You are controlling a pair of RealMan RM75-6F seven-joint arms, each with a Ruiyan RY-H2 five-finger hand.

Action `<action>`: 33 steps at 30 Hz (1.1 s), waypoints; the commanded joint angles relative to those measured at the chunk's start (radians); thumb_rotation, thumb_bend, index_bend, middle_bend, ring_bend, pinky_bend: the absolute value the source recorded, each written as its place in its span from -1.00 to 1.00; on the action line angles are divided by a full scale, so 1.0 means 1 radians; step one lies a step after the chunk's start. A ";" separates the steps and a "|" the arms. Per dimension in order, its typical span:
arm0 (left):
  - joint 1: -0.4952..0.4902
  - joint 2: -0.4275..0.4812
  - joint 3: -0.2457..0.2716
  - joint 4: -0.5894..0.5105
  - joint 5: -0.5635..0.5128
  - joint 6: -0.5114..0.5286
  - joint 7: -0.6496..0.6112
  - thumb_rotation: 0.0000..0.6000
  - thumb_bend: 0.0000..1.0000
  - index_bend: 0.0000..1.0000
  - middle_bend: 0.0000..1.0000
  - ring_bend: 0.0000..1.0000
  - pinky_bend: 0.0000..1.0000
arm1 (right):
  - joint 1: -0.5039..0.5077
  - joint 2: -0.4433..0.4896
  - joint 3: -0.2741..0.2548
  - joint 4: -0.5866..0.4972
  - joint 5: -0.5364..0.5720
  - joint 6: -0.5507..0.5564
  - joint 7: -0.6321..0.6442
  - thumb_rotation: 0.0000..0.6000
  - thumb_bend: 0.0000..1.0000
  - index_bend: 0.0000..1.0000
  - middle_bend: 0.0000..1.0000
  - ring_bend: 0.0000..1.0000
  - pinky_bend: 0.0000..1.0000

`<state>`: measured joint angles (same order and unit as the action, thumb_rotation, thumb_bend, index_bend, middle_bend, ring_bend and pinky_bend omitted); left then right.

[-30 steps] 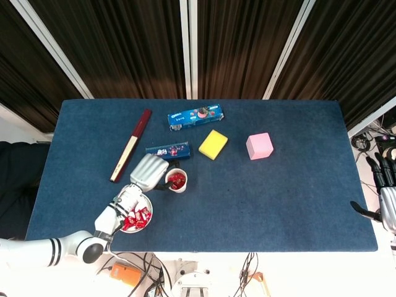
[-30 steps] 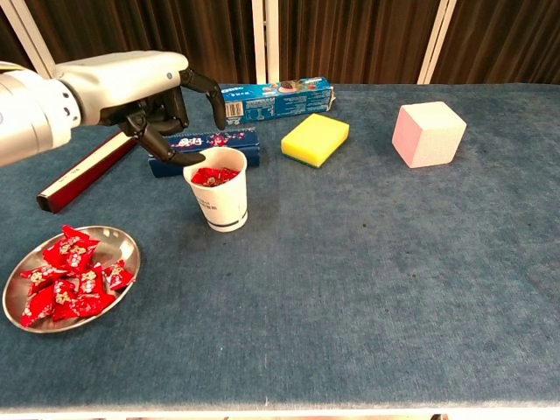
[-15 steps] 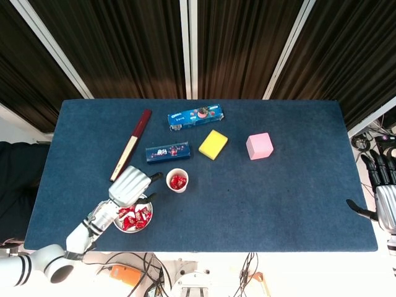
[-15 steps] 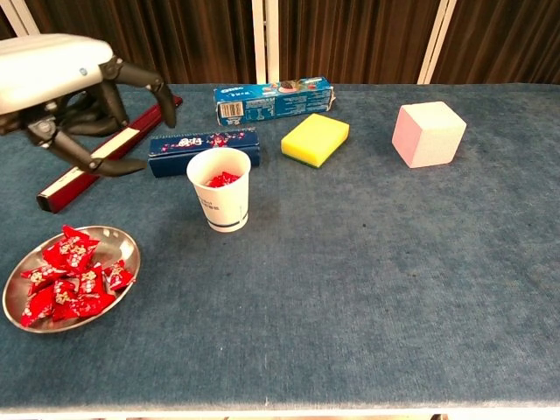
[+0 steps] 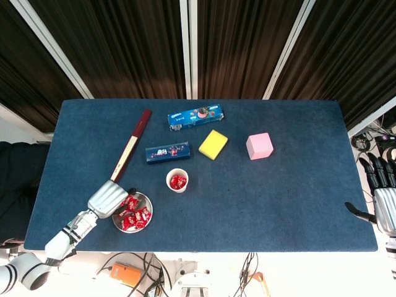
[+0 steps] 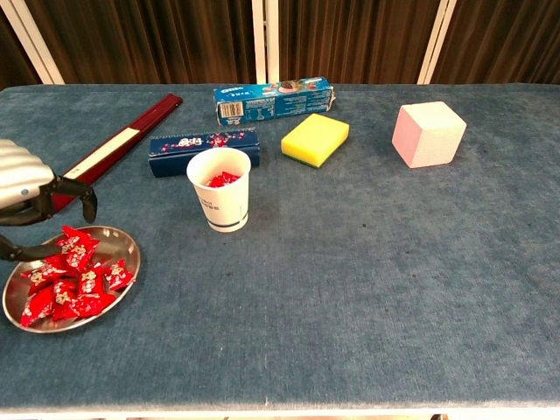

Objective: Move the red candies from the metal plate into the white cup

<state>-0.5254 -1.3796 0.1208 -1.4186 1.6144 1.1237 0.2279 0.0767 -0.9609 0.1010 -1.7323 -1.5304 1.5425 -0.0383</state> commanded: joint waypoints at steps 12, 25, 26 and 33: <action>0.007 -0.038 0.002 0.030 0.010 -0.031 0.016 1.00 -0.50 -0.20 0.89 0.70 0.64 | 0.000 -0.004 -0.002 -0.005 0.006 -0.006 -0.013 1.00 -0.53 -1.00 -0.93 -1.00 -0.86; 0.005 -0.052 -0.001 0.043 0.010 -0.055 0.003 1.00 -0.40 -0.06 0.89 0.70 0.64 | -0.001 -0.004 -0.002 -0.008 0.010 -0.007 -0.019 1.00 -0.53 -1.00 -0.93 -1.00 -0.86; 0.004 -0.053 -0.001 0.045 0.009 -0.059 0.000 1.00 -0.37 -0.05 0.89 0.70 0.64 | -0.001 -0.004 -0.002 -0.009 0.011 -0.007 -0.019 1.00 -0.53 -1.00 -0.93 -1.00 -0.86; 0.005 -0.059 0.002 0.051 0.006 -0.071 -0.031 1.00 -0.20 0.10 0.89 0.70 0.64 | -0.001 -0.002 -0.001 -0.012 0.012 -0.007 -0.022 1.00 -0.53 -1.00 -0.93 -1.00 -0.86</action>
<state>-0.5208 -1.4378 0.1221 -1.3673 1.6219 1.0549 0.2034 0.0755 -0.9633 0.0996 -1.7447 -1.5187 1.5350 -0.0607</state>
